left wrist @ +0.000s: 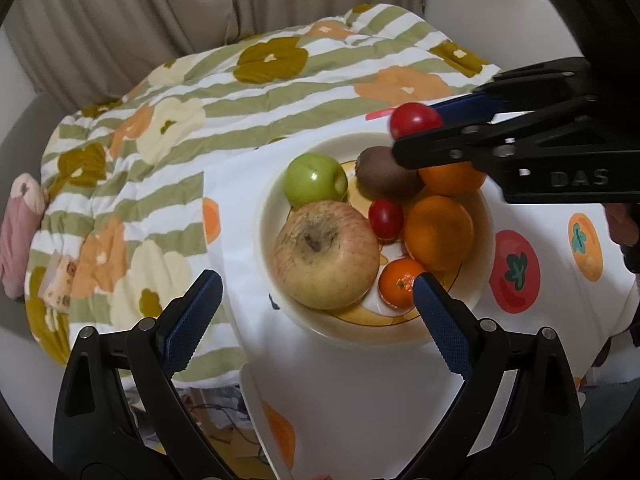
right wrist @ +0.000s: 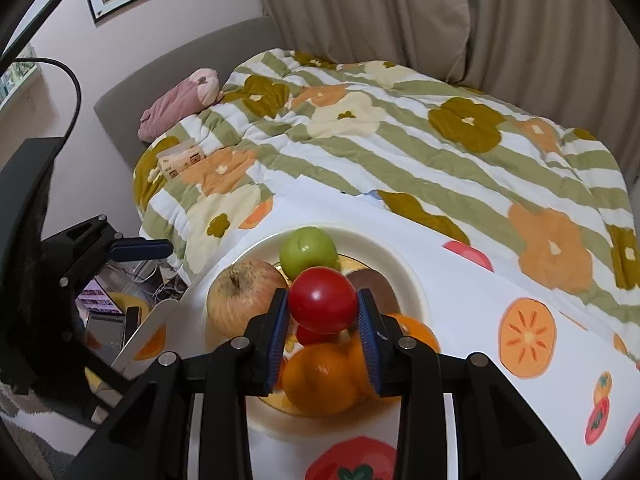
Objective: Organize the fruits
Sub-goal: 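Open the left tool over the bowl while the right tool drops its tomato in, then move both tools back to the green apple and last tangerine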
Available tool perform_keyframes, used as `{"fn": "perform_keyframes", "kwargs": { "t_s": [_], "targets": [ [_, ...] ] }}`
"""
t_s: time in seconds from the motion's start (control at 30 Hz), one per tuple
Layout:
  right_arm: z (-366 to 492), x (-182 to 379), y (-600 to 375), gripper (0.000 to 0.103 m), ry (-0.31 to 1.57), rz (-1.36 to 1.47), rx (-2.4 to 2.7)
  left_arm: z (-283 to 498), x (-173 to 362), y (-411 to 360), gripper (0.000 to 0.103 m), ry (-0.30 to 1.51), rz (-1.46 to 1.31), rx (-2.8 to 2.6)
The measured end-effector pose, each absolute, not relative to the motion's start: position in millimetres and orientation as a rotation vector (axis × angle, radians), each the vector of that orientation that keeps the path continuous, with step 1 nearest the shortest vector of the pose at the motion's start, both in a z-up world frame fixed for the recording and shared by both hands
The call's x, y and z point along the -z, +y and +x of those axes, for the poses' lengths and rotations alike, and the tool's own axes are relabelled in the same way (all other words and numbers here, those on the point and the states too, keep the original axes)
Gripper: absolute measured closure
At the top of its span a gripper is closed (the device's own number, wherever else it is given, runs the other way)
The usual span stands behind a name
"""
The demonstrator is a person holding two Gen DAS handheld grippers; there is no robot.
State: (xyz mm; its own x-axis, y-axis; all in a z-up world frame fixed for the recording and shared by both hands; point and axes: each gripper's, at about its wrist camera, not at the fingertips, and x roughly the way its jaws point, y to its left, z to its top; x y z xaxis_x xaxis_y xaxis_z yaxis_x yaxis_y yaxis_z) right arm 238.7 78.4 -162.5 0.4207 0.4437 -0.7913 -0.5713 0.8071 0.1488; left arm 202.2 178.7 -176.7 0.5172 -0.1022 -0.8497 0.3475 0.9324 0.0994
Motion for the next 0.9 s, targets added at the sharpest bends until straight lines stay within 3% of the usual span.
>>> {"fn": "perform_keyframes", "kwargs": {
  "t_s": [0.37, 0.4, 0.43, 0.5, 0.53, 0.9],
  "targets": [
    [251.2, 179.8, 94.9, 0.071, 1.004, -0.145, -0.651, 201.4, 182.4, 181.6, 0.002, 1.007, 0.249, 0.284],
    [251.4, 179.4, 93.9, 0.06, 1.0, -0.145, -0.646, 200.6, 182.8, 181.6, 0.002, 1.009, 0.246, 0.287],
    [250.4, 178.9, 93.0, 0.04, 0.994, -0.143, -0.642, 199.4, 183.3, 181.5, 0.002, 1.01, 0.245, 0.288],
    [246.9, 176.4, 90.5, 0.015, 0.982, -0.139, -0.646, 197.5, 183.8, 181.6, 0.002, 1.011, 0.245, 0.288],
    [245.1, 174.5, 89.3, 0.01, 0.972, -0.136, -0.645, 196.9, 183.7, 182.4, 0.002, 1.012, 0.242, 0.288],
    [226.5, 154.4, 72.6, 0.01, 0.924, -0.135, -0.621, 184.2, 169.6, 178.6, 0.002, 1.007, 0.239, 0.253]
  ]
}}
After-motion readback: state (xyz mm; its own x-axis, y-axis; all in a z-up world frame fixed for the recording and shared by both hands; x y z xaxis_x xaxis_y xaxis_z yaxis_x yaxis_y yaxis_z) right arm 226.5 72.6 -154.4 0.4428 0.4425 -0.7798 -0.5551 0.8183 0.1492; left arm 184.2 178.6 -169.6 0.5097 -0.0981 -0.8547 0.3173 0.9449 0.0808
